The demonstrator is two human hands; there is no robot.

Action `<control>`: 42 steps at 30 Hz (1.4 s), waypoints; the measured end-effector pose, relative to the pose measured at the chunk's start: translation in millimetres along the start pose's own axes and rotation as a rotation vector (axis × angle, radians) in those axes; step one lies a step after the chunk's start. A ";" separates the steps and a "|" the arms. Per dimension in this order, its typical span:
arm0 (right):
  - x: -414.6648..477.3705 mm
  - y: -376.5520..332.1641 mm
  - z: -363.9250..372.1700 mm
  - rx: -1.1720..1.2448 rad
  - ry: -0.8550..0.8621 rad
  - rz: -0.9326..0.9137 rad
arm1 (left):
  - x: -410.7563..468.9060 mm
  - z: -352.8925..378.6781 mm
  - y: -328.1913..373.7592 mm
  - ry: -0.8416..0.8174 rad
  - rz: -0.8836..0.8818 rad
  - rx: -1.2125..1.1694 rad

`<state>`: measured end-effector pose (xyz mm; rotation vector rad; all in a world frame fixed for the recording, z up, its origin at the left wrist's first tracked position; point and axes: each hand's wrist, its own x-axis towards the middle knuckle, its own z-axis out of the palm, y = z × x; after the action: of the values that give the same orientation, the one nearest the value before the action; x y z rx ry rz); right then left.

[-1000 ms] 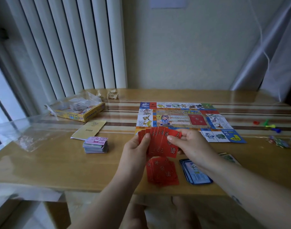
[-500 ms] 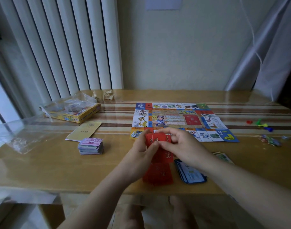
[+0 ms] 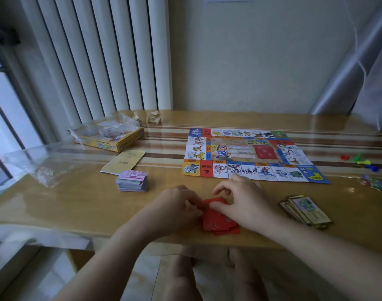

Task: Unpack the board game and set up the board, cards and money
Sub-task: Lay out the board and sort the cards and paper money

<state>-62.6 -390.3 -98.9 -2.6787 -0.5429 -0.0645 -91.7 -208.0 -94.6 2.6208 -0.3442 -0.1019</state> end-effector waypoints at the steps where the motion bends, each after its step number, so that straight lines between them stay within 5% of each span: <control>1: 4.1 -2.1 -0.8 0.037 0.013 -0.009 | -1.7 -3.5 -2.3 0.044 -0.009 -0.005; 4: 25.8 -20.2 -4.7 0.187 0.039 -0.045 | -9.1 -17.4 -21.8 0.205 -0.068 -0.019; 12: 105.1 -114.0 7.0 0.315 -0.235 -0.109 | -35.4 -51.1 -96.1 0.615 -0.407 -0.103; 22: 170.3 -160.9 44.3 0.003 -0.626 0.058 | -36.4 -32.5 -127.8 0.743 -0.444 -0.157; 35: 166.5 -167.2 54.3 -0.104 -0.723 0.044 | -35.7 -27.7 -131.7 0.767 -0.452 -0.214; 42: 142.1 -179.2 50.3 -0.425 -0.629 -0.174 | -34.6 -27.0 -132.3 0.788 -0.430 -0.209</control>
<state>-1.7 -167.6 -59.5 -3.0330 -1.0509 0.7107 -91.9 -74.4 -134.3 2.2613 0.4737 0.6919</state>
